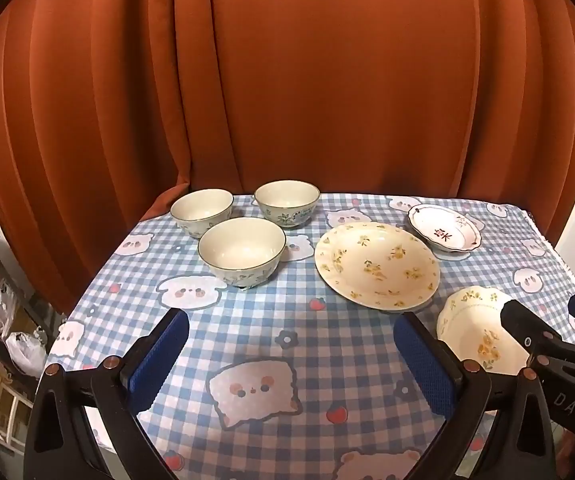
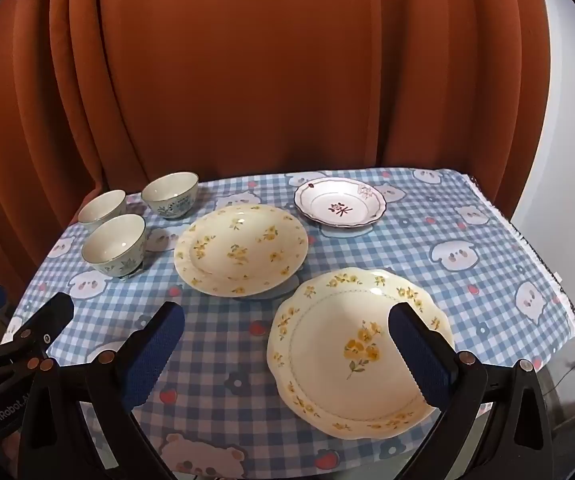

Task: Organize plates and bowls
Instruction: 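Close the right gripper on the rim of the scalloped yellow-flower plate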

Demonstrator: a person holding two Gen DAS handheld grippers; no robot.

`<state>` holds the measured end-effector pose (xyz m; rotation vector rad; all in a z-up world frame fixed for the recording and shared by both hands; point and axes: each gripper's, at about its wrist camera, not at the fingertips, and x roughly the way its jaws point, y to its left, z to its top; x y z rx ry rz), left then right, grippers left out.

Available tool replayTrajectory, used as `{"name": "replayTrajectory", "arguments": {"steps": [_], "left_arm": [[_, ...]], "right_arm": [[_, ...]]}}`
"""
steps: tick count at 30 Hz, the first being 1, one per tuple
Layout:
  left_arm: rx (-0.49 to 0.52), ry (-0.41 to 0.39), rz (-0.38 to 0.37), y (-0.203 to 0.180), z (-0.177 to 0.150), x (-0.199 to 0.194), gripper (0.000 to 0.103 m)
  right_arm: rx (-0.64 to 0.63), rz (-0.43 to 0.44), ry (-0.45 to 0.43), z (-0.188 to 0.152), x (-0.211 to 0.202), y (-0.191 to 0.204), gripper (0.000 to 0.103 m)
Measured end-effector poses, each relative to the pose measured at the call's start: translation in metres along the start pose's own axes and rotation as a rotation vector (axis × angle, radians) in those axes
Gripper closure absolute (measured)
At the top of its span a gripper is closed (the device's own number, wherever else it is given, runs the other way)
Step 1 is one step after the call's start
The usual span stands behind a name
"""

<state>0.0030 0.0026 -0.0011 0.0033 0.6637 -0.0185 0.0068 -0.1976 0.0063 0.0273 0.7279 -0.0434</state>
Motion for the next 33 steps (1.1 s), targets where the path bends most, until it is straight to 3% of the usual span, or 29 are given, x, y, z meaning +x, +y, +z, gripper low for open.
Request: {"name": "replayTrajectory", "arguments": {"steps": [3, 10, 33], "left_arm": [[-0.017, -0.039, 0.017, 0.000, -0.008, -0.010, 0.000], [-0.029, -0.003, 0.014, 0.004, -0.005, -0.005, 0.000], [-0.008, -0.004, 0.009, 0.005, -0.010, 0.001, 0.000]], "right_arm": [[0.009, -0.007, 0.008, 0.001, 0.003, -0.001, 0.000], [-0.024, -0.003, -0.020, 0.000, -0.002, 0.001, 0.000], [-0.024, -0.042, -0.039, 0.001, -0.007, 0.014, 0.000]]}}
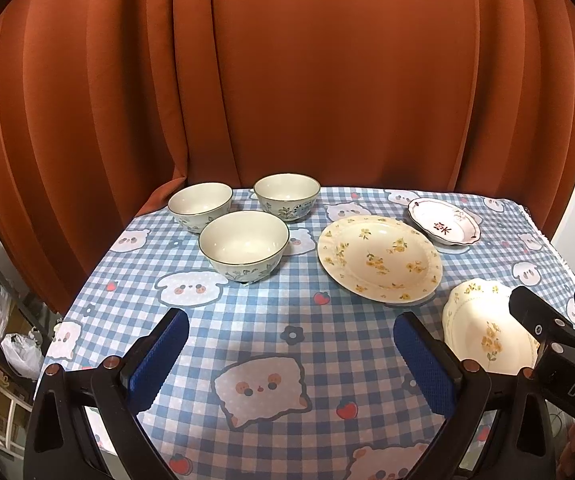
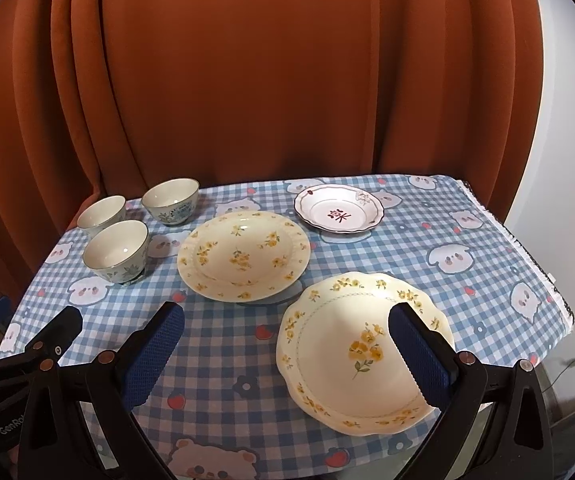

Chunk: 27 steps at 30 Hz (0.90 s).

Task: Organize plates and bowls
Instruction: 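Close the right gripper on the rim of the scalloped yellow-flower plate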

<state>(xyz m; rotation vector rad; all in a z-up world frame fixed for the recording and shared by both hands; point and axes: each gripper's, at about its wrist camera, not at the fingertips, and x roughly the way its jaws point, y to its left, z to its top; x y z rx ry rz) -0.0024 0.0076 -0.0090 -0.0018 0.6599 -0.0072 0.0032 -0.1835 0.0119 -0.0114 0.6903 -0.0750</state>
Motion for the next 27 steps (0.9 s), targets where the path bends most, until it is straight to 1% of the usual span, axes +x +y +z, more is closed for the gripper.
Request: {"name": "replayTrajectory", "arguments": {"steps": [27], "left_arm": [[-0.001, 0.008, -0.005, 0.0005, 0.0014, 0.0001, 0.001]], "right_arm": [[-0.001, -0.003, 0.003, -0.0016, -0.0023, 0.0011, 0.000]]}}
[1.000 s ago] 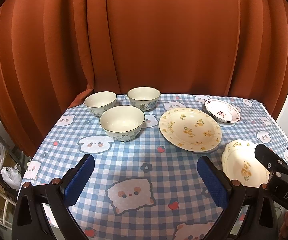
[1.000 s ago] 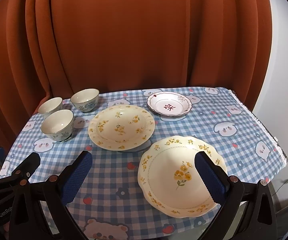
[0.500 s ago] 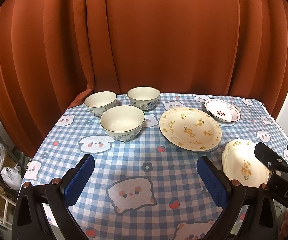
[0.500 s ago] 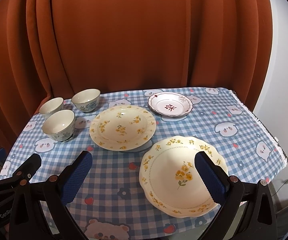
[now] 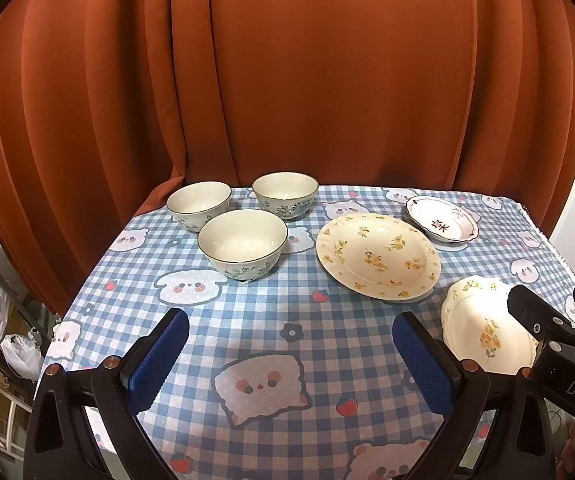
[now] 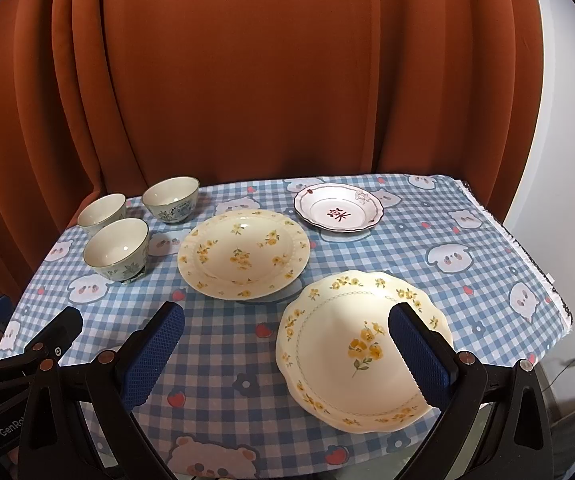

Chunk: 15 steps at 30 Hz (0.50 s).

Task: Organize plates and bowls
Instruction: 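Close the right gripper on the rim of the scalloped yellow-flower plate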

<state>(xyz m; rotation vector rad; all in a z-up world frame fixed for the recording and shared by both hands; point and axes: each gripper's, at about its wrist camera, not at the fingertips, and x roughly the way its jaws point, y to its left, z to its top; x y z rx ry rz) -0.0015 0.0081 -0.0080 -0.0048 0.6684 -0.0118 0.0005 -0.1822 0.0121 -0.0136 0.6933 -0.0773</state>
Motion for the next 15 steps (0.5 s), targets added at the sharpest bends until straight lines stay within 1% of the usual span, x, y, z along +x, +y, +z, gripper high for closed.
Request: {"name": "replayTrajectory", "arguments": {"steps": [15], "left_arm": [[0.001, 0.000, -0.001, -0.0005, 0.0001, -0.0003, 0.001]], "right_arm": [[0.000, -0.003, 0.000, -0.0009, -0.0009, 0.0021, 0.000]]}}
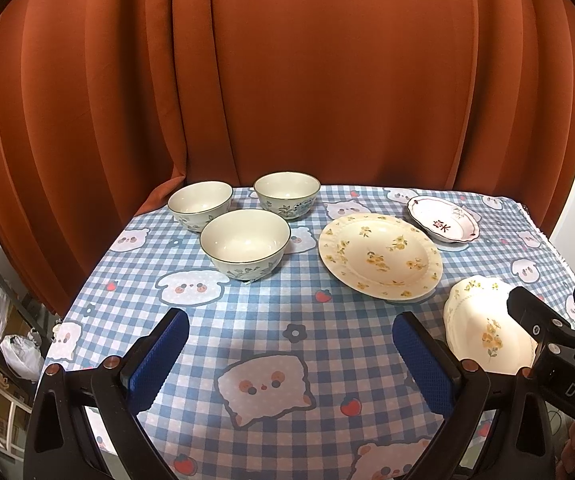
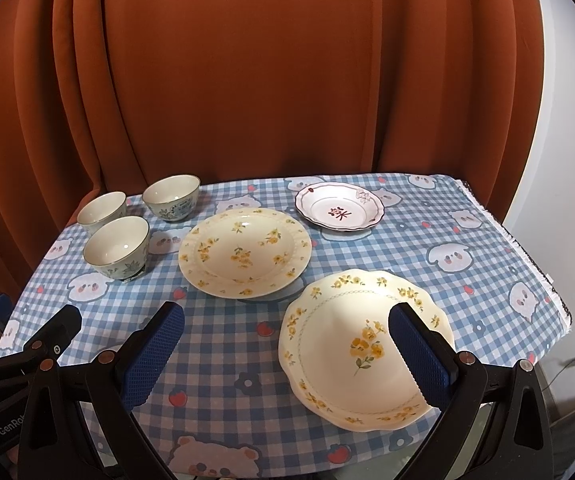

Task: Organize plates and bowls
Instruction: 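Close the right gripper on the rim of the scalloped yellow-flower plate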

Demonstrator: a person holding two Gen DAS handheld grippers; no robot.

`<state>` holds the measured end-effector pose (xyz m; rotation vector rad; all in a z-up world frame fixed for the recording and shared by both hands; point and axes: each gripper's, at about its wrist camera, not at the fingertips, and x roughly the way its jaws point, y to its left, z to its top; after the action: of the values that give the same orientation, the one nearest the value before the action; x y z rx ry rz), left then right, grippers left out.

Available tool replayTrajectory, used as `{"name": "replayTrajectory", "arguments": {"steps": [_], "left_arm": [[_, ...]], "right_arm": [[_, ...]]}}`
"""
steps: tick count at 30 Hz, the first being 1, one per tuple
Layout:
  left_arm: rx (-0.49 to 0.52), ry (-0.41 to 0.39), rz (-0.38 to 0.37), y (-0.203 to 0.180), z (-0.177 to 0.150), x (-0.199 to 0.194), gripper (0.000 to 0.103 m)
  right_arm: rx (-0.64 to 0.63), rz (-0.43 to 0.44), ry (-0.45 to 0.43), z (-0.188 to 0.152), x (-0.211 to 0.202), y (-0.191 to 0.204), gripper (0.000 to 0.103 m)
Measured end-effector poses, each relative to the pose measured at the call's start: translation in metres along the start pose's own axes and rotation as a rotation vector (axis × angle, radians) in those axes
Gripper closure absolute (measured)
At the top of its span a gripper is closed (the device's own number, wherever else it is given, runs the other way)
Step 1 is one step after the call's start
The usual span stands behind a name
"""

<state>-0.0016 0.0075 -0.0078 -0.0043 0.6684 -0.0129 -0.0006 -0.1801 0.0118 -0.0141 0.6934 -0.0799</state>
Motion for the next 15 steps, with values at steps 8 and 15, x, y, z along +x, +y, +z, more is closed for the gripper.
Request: {"name": "replayTrajectory", "arguments": {"steps": [8, 15], "left_arm": [[0.003, -0.004, -0.004, 0.000, 0.000, 0.000, 0.001], [0.019, 0.006, -0.031, 0.014, 0.004, 0.007, 0.001]], "right_arm": [[0.002, -0.007, 0.000, 0.000, 0.000, 0.001, 0.000], [0.014, -0.027, 0.004, -0.002, -0.003, 0.007, 0.000]]}}
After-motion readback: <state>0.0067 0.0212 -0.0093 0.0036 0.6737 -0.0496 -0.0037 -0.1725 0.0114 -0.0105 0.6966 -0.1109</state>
